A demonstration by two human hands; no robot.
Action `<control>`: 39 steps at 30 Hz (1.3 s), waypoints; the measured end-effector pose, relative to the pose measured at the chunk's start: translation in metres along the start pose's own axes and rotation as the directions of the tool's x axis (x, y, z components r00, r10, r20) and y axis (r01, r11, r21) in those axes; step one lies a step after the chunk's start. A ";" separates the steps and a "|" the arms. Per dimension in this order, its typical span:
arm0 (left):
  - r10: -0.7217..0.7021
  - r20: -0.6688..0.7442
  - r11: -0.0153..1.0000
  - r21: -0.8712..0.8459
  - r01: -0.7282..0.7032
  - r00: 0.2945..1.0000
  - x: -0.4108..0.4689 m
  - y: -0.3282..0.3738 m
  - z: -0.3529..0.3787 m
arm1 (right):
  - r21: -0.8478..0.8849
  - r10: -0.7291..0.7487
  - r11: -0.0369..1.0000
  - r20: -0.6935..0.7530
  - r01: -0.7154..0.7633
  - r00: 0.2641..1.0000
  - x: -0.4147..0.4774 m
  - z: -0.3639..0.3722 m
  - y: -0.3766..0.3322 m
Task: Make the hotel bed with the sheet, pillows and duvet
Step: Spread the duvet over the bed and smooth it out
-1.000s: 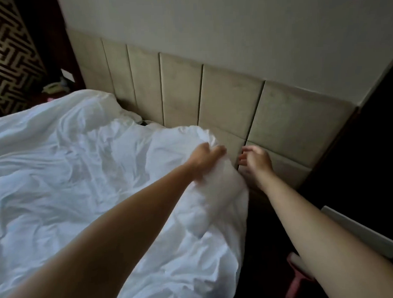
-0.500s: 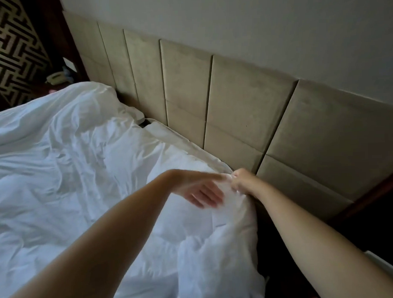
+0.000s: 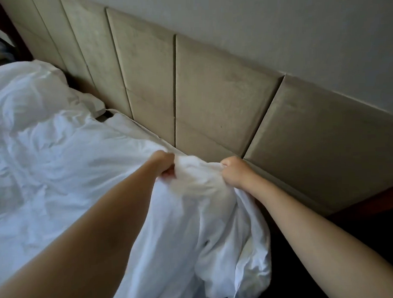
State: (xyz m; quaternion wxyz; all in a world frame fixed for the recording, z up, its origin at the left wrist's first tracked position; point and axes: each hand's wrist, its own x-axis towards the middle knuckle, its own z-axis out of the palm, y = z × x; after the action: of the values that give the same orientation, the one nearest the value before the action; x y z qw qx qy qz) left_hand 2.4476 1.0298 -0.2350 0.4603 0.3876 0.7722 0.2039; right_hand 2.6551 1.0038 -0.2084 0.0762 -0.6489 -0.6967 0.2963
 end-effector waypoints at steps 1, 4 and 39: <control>0.100 -0.123 0.994 -0.039 -0.106 0.987 0.011 0.017 0.002 | 0.011 0.023 1.000 -0.036 -0.023 0.999 0.009 -0.006 0.009; 0.315 -0.367 0.919 -0.113 -0.378 0.875 0.028 0.073 0.010 | 0.052 0.101 0.994 -0.192 -0.093 0.976 0.036 -0.031 0.034; 0.150 -0.189 0.988 0.048 -0.144 0.970 0.139 -0.043 -0.226 | -0.066 -0.214 0.969 0.261 0.238 0.941 0.225 0.082 -0.218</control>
State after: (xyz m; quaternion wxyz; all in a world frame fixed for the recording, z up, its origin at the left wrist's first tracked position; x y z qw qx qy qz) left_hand 2.1950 1.1223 -0.2289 0.3608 0.4300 0.7854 0.2609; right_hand 2.3952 1.1953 -0.2260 -0.0108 -0.5245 -0.7841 0.3315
